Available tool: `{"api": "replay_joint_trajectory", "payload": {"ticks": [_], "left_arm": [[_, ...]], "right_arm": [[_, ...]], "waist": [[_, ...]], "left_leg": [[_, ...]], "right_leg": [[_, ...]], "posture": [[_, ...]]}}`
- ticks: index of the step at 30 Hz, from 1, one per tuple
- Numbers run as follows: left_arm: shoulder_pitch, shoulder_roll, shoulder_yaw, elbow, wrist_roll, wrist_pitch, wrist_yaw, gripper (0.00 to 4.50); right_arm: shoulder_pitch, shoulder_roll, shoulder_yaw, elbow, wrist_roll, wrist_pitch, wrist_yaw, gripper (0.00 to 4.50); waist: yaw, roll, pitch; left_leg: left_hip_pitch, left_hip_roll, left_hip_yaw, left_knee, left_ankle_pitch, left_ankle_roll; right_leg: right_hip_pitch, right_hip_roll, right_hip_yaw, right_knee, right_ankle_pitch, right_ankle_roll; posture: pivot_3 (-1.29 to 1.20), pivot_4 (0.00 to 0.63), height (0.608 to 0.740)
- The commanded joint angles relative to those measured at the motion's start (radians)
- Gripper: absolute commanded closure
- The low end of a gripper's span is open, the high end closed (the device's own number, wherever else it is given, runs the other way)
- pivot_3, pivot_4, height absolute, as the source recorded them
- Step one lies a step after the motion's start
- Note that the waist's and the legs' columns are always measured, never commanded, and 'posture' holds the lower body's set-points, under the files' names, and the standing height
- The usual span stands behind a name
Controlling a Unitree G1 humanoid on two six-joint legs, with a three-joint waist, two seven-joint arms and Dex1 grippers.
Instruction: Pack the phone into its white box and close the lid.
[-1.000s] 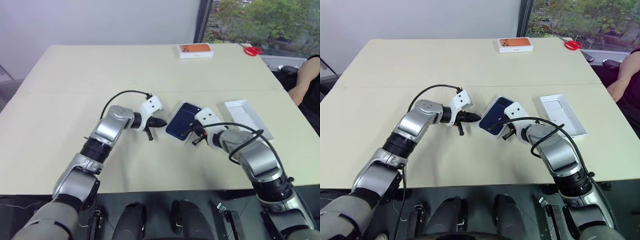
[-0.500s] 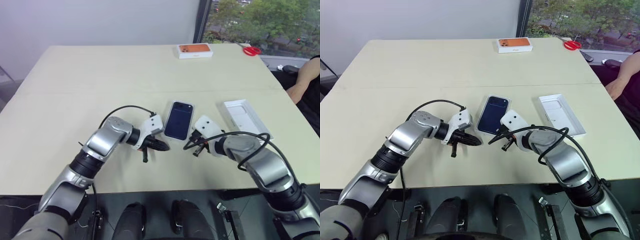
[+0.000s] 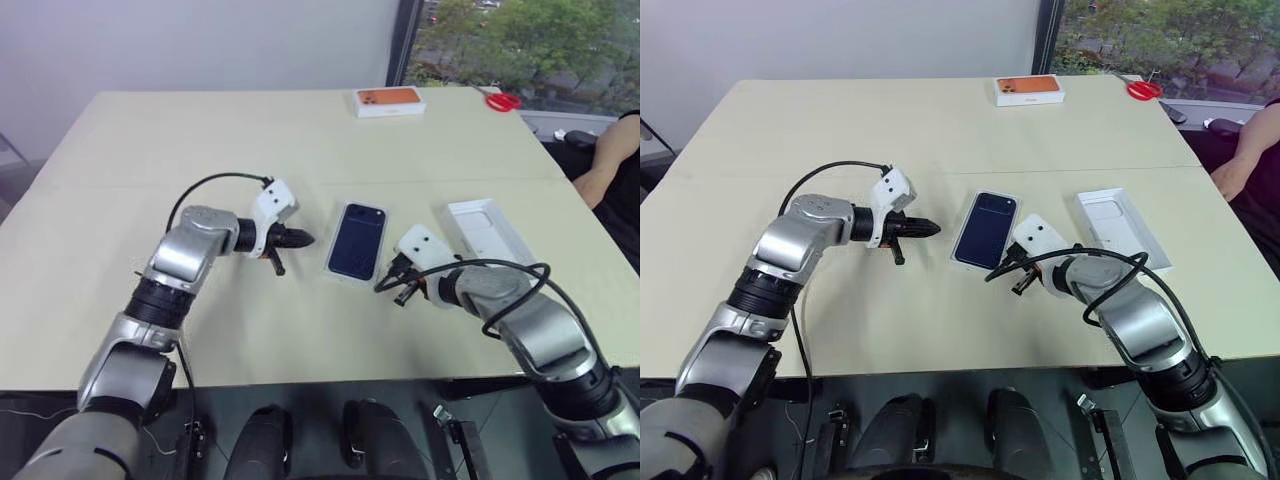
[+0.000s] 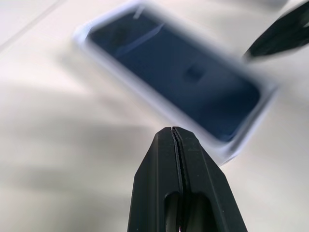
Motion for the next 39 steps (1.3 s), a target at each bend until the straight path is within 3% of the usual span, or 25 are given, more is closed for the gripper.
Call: {"api": "replay_joint_trajectory", "payload": {"ticks": [1, 10, 23, 39], "left_arm": [[-0.022, -0.029, -0.066, 0.044, 0.083, -0.054, 0.047, 4.47], [0.028, -0.115, -0.108, -0.041, 0.038, -0.029, -0.022, 4.47], [0.109, -0.076, -0.121, -0.234, -0.019, 0.067, -0.122, 4.47], [0.115, -0.06, -0.125, -0.245, -0.027, 0.086, -0.126, 4.47]], "right_arm": [[-0.035, 0.04, -0.036, 0.021, -0.011, 0.006, -0.042, 4.5], [-0.038, 0.078, -0.017, 0.025, -0.009, 0.029, -0.067, 4.5], [0.014, -0.008, 0.004, -0.09, 0.04, 0.028, 0.036, 4.5], [0.027, -0.043, 0.005, -0.11, 0.043, 0.029, 0.063, 4.5]], "waist": [[0.002, 0.0, 0.0], [0.003, 0.0, 0.0], [-0.002, 0.0, 0.0], [0.0, 0.0, 0.0]], "left_leg": [[0.0, 0.0, 0.0, 0.0, 0.0, 0.0], [0.0, 0.0, 0.0, 0.0, 0.0, 0.0], [0.0, 0.0, 0.0, 0.0, 0.0, 0.0], [0.0, 0.0, 0.0, 0.0, 0.0, 0.0]], "right_leg": [[0.0, 0.0, 0.0, 0.0, 0.0, 0.0], [0.0, -0.001, 0.0, 0.0, 0.0, 0.0], [0.0, 0.0, 0.0, 0.0, 0.0, 0.0], [0.0, 0.0, 0.0, 0.0, 0.0, 0.0]], "posture": [[0.0, 0.15, 0.74], [0.0, 0.15, 0.74], [0.0, 0.15, 0.74], [0.0, 0.15, 0.74]]}}
